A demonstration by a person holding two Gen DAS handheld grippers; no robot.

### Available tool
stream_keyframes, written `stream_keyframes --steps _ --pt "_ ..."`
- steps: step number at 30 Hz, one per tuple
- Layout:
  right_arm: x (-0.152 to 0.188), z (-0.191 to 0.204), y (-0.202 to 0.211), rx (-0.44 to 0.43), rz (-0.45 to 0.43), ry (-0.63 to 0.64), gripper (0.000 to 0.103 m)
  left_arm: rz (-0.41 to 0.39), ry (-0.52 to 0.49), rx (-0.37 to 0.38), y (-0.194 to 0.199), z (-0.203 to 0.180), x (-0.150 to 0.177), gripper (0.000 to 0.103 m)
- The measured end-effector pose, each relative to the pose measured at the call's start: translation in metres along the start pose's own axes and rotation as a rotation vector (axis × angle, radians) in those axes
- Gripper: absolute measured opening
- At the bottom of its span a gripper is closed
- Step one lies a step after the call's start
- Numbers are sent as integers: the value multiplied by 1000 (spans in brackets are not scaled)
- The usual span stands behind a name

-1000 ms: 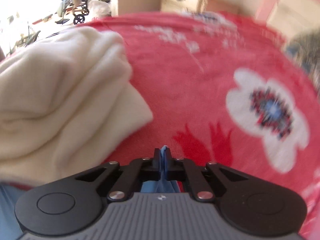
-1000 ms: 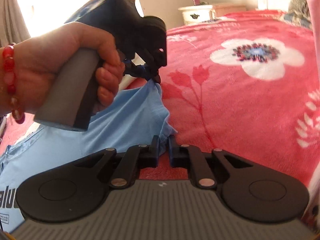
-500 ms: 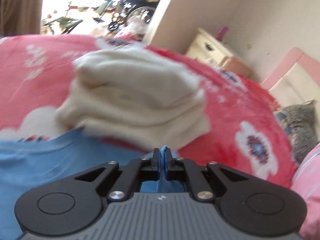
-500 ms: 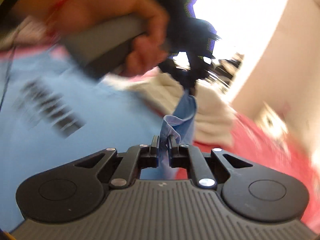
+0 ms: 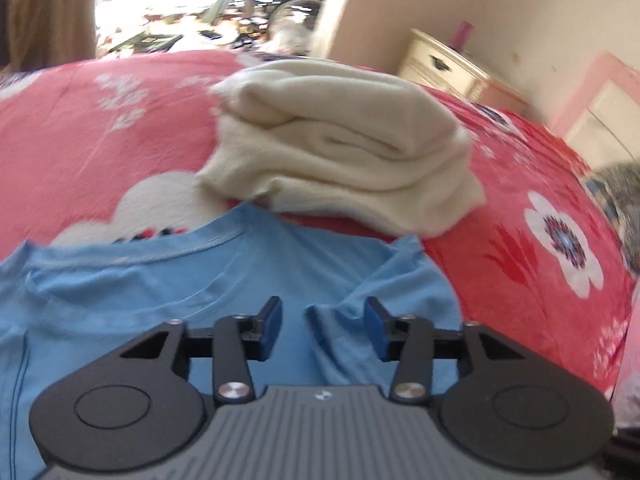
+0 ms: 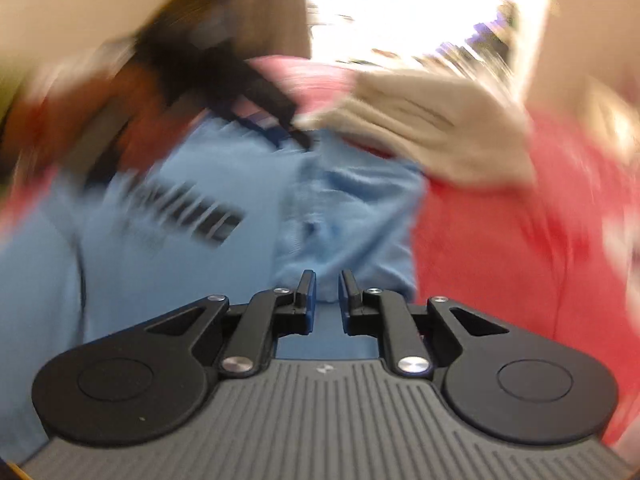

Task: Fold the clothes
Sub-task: 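Fold the side inward with the left gripper while the right gripper grasps the fabric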

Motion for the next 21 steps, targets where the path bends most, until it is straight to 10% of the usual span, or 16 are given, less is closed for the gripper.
stream_keyframes --steps 5,7,16,21 --pt "26 -41 -8 10 34 -678 15 47 -24 -62 -23 -1 6 50" --pt "32 -40 -11 34 29 -746 15 56 10 -61 -24 6 8 46" --pt "4 36 -40 94 -11 -62 15 64 73 -45 -24 31 19 29" --pt "19 36 -60 185 45 27 3 49 84 -14 -20 35 20 16"
Point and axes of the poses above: each gripper's, at about its wrist camera, not at the fingertips, and y roughly against the way its jaws point, z to its left, x to its underside, the point moved 8 cm from there along -y, roughly the way its jaws point, and after that the axes turned 15 degrees about -z, right-handed, at the moved point
